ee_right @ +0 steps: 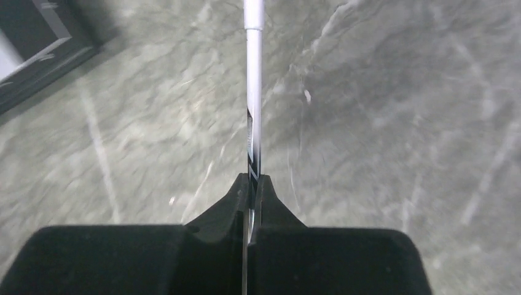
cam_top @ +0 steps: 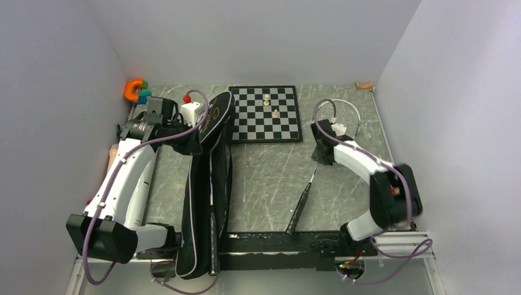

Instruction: Pack up the badminton gear

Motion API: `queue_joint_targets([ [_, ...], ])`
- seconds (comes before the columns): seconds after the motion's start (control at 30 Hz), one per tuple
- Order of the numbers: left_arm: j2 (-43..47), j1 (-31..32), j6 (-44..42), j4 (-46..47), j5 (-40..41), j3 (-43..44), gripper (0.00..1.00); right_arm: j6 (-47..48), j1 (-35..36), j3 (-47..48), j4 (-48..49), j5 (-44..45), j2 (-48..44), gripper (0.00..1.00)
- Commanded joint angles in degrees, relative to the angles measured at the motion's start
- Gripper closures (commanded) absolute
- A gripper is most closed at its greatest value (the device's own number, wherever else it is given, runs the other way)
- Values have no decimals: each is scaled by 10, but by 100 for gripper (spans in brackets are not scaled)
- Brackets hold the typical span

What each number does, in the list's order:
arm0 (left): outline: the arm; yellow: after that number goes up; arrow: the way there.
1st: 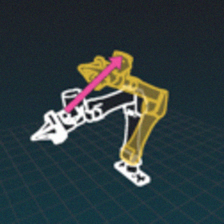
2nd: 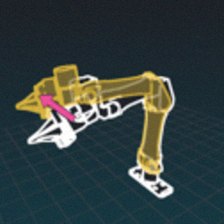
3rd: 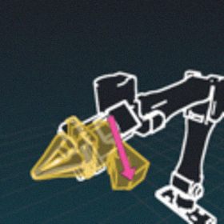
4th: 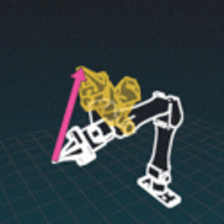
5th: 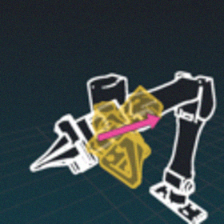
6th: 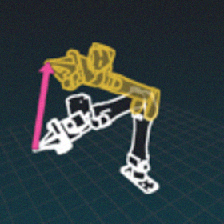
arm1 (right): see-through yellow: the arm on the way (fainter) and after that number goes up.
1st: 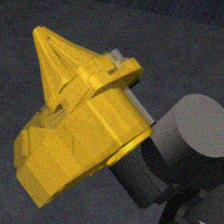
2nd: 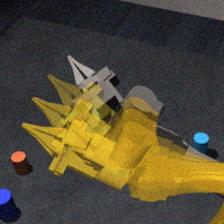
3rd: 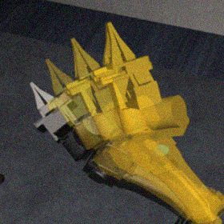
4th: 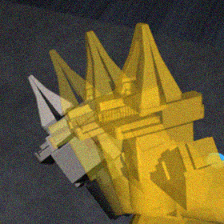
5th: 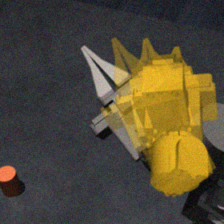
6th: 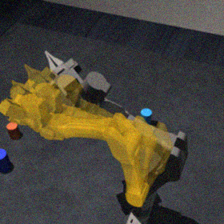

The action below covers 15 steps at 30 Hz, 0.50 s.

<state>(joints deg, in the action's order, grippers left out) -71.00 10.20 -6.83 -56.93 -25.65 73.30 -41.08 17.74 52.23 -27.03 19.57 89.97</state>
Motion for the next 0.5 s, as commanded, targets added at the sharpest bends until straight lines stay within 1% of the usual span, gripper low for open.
queue_joint_targets([
  [0.0, 0, -2, -2, 26, -14, 14, 100, 18, 51, 14, -71, 73, -170, 100],
  [0.13, -11, -2, -4, 43, -15, 10, 100, 10, 168, 38, -162, 111, -275, 100],
  [0.2, -22, -2, -5, 51, -12, 14, 100, -5, 235, 49, -203, 112, -299, 100],
  [0.3, -39, -2, -2, 64, -2, 23, 100, -49, 350, 68, -275, 117, -292, 100],
  [0.4, -54, -2, 5, 84, 15, 31, 100, -98, 465, 97, -339, 155, -262, 100],
  [0.47, -65, -2, 9, 94, 27, 38, 100, -116, 521, 123, -370, 168, -236, 100],
])
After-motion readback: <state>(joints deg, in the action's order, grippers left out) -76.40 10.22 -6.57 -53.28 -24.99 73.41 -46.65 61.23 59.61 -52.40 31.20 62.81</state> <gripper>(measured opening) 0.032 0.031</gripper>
